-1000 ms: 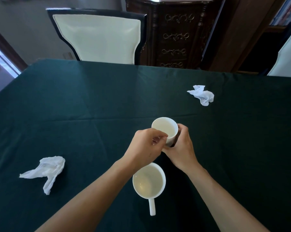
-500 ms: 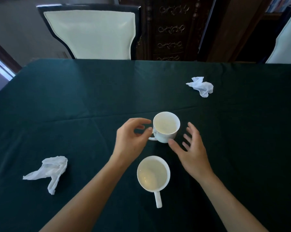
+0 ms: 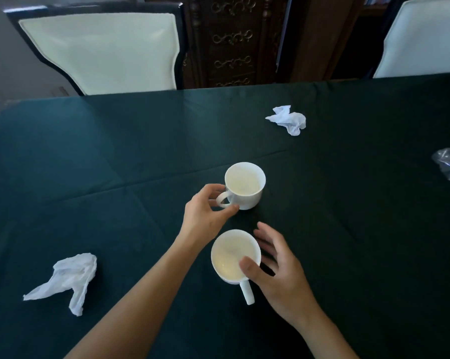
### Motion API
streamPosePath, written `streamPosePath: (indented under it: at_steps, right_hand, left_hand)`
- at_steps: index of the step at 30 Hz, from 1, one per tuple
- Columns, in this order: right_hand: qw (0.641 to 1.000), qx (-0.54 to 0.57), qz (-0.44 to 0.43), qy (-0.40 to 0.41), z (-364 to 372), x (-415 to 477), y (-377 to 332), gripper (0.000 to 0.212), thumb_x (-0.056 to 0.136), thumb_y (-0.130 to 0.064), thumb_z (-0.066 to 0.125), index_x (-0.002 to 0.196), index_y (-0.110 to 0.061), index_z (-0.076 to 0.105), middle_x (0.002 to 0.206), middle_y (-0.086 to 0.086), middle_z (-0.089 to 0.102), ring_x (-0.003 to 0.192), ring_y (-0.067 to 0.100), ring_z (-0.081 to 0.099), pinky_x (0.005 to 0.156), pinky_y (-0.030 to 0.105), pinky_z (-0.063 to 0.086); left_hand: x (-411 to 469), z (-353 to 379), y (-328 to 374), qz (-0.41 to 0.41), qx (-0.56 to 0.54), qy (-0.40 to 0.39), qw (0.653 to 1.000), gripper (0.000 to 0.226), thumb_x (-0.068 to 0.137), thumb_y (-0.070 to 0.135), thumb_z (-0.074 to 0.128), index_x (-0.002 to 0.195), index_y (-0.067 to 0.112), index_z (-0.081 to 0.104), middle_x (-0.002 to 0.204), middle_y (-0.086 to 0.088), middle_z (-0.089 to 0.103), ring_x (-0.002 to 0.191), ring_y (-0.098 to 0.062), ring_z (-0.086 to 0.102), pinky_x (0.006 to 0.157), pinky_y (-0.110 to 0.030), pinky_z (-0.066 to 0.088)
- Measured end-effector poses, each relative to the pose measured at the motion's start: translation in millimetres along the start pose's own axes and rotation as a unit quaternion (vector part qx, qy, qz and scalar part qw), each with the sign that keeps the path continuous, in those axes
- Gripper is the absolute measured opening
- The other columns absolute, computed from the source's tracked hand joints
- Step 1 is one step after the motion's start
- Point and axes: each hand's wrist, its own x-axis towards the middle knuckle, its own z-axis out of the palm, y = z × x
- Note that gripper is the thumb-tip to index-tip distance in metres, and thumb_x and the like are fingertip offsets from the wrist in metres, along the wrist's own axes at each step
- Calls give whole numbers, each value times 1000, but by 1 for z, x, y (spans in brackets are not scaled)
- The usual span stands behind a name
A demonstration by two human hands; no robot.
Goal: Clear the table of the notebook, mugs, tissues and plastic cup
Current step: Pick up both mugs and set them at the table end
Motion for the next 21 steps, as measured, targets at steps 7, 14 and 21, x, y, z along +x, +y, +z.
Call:
streamPosePath:
  at_steps: [7, 14, 21]
  right_hand:
    - [996, -30, 43, 78, 11, -31, 11, 39, 76, -76, 63, 99, -44, 62, 107, -22, 70, 103, 0, 67, 80, 13, 52]
    - [996, -23, 54, 60, 26, -47, 16, 42, 80, -70, 64, 82, -29, 71, 81, -6, 75, 77, 7, 69, 68, 20, 54]
    - [997, 14, 63, 31, 31, -52, 11, 33, 93, -50, 68, 78, -23, 80, 85, 1, 79, 78, 7, 71, 72, 21, 54]
  left_hand:
    - [6, 1, -7, -28, -14, -29, 999, 26, 100, 44, 62, 97, 21, 73, 90, 2, 76, 80, -14, 73, 69, -24, 60]
    - [6, 6, -15, -19, -69, -46, 996, 33, 105, 40, 56, 97, 16, 77, 96, 0, 80, 91, -19, 77, 85, -37, 66]
    - [6, 6, -15, -26, -106, -44, 993, 32, 105, 36, 60, 92, 14, 79, 94, -4, 80, 92, -25, 77, 89, -41, 65]
